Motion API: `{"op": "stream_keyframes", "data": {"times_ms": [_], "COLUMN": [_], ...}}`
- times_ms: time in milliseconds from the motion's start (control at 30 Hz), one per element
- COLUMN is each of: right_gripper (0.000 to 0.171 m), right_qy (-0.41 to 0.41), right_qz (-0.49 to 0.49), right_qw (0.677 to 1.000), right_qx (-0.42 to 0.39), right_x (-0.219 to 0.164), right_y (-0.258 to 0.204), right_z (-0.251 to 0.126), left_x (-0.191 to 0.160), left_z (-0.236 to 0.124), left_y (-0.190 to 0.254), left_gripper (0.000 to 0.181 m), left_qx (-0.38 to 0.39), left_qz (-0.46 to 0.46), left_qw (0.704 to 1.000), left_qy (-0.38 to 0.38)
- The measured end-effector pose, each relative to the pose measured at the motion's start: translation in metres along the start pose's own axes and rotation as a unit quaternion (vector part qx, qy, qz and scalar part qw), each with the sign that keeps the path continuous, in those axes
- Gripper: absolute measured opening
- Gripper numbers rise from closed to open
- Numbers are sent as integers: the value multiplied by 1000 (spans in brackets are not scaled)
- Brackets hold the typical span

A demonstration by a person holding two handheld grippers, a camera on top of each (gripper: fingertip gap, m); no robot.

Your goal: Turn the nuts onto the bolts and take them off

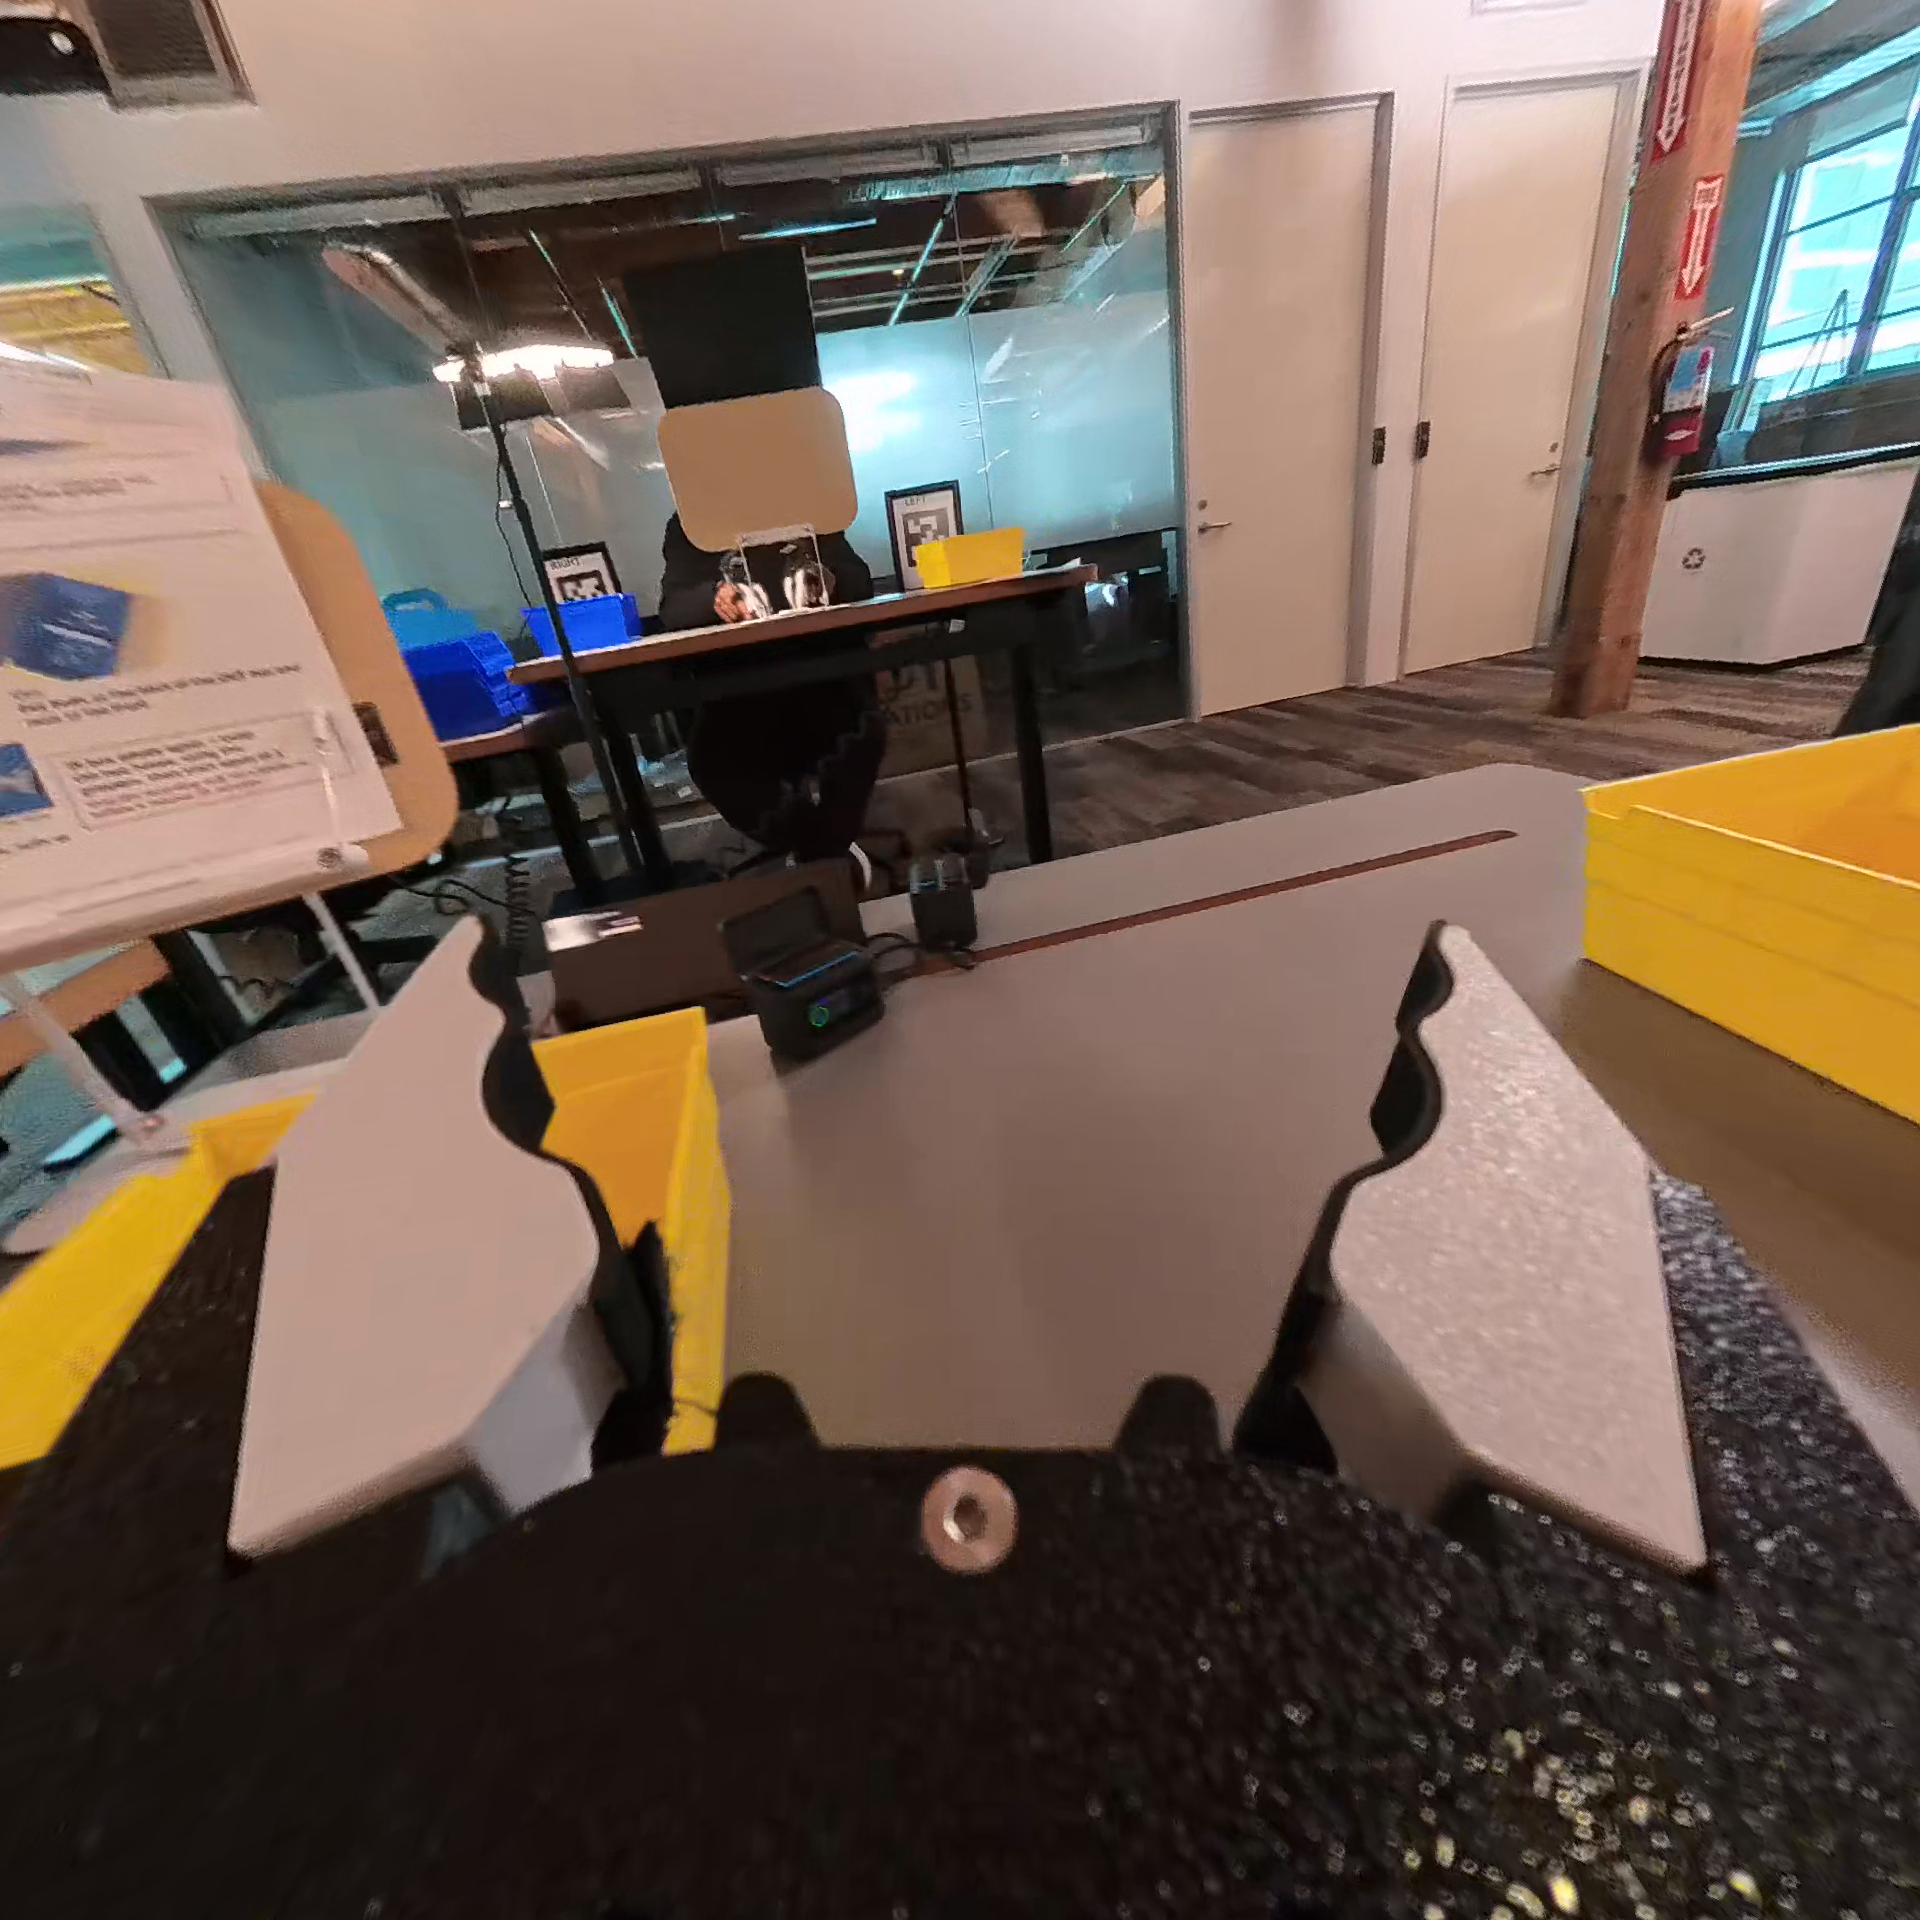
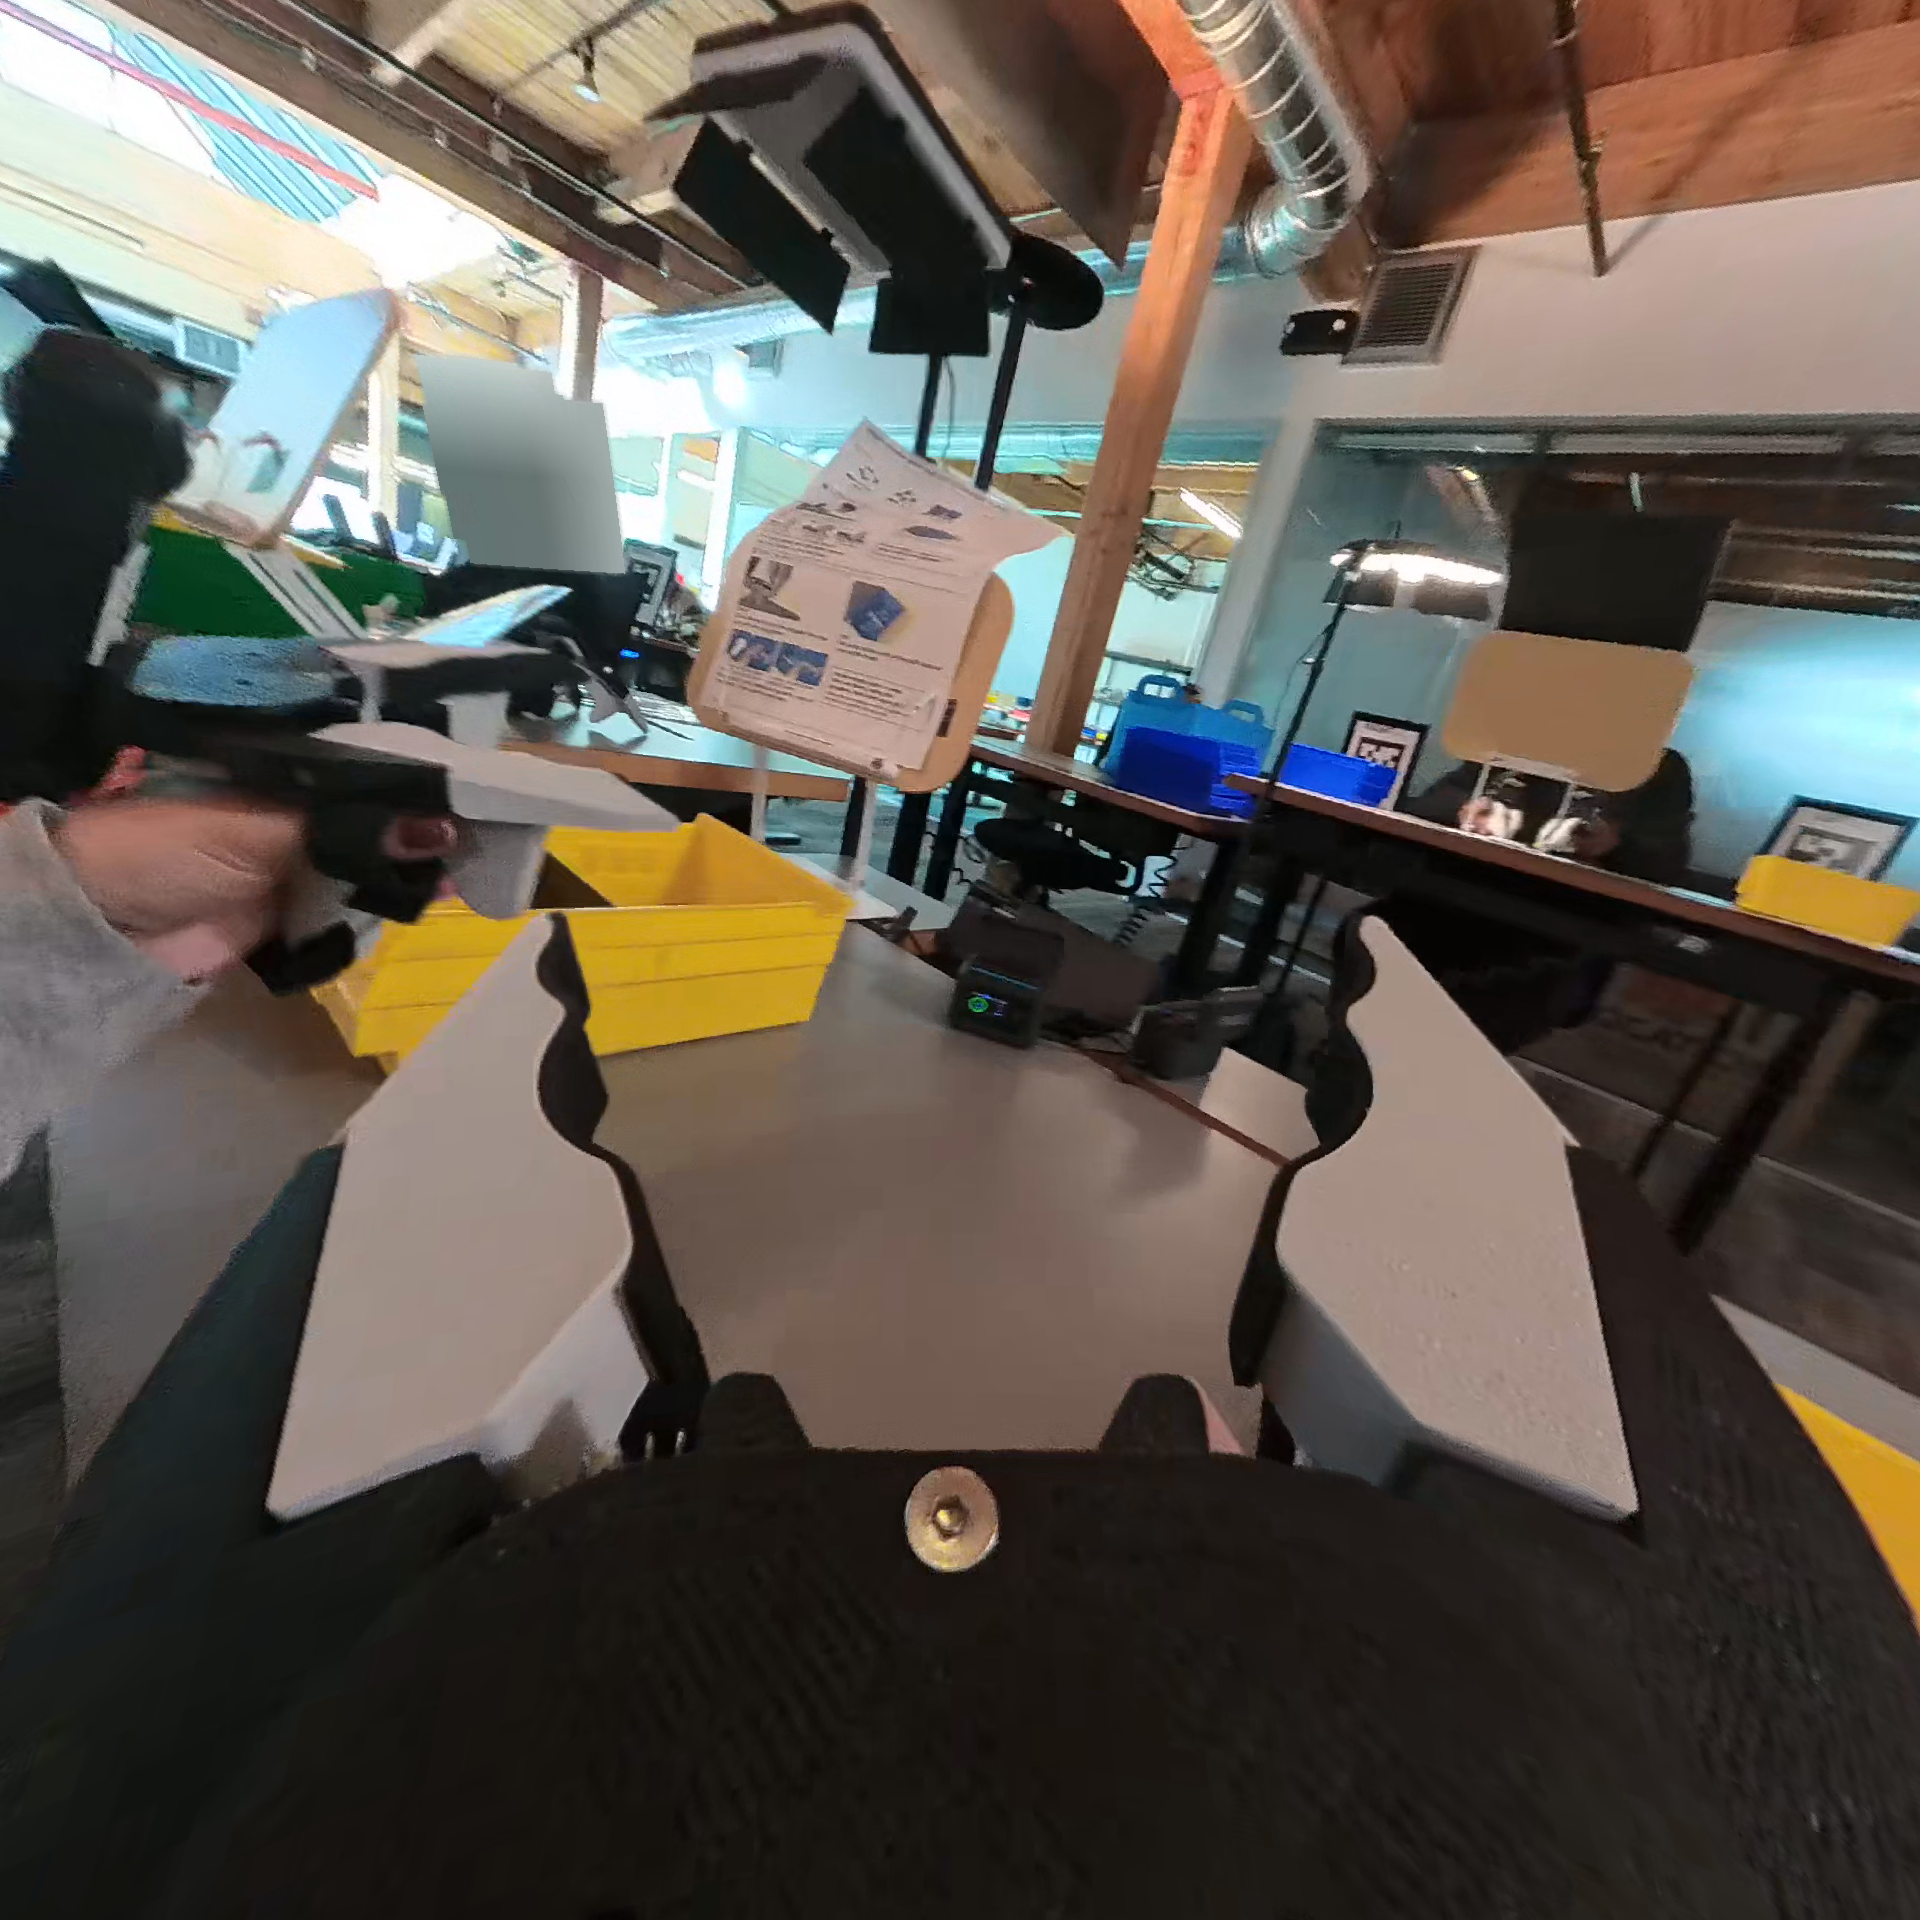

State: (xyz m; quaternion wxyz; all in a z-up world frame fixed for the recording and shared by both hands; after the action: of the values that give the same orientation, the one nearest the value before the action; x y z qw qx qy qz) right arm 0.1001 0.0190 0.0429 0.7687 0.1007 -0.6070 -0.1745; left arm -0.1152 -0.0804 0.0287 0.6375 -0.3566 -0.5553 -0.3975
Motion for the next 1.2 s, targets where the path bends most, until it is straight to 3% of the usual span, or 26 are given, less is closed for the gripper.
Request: {"op": "stream_keyframes", "data": {"times_ms": [200, 300, 500, 600, 700, 900, 967, 1200], "right_gripper": [151, 151, 160, 160, 160, 160, 160, 159], "right_qy": [-30, -7, 60, 141, 163, 138, 125, 71], "right_qz": [2, -9, -60, -98, -104, -60, -47, -32], "right_qw": [1000, 1000, 996, 985, 981, 987, 990, 996], "right_qx": [-5, -19, 2, -4, -22, -51, -53, -36], "right_x": [-39, -50, -38, -25, -35, -76, -85, -112], "right_y": [-13, -8, 5, 10, 16, 16, 14, 0], "right_z": [23, 32, 78, 87, 91, 92, 97, 114], "left_x": [-29, -38, -63, -71, -90, -129, -144, -139], "left_z": [16, 29, 94, 128, 158, 191, 199, 197], "left_y": [17, 23, 42, 39, 30, 21, 29, 35], "left_gripper": [159, 159, 159, 159, 159, 159, 159, 159], "left_qx": [20, 40, 38, 53, 75, 117, 105, 100], "left_qz": [20, 38, 92, 104, 108, 92, 124, 132], "left_qw": [999, 998, 994, 992, 989, 987, 983, 984], "left_qy": [-27, -7, -33, -41, -70, -57, -89, -64]}}
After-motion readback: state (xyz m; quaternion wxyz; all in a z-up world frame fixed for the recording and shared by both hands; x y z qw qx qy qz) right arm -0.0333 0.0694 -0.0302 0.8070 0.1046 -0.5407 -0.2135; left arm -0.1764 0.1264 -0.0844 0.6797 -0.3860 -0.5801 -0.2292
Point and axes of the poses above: each gripper's, where its closed fingertips meet, z out along the fingers, x out of its top, y = z × x across the jaws, the point moved 2 cm from there along -z, back along the fingers, and after that the axes turned 8 degrees about -z, right-handed, at the moved point
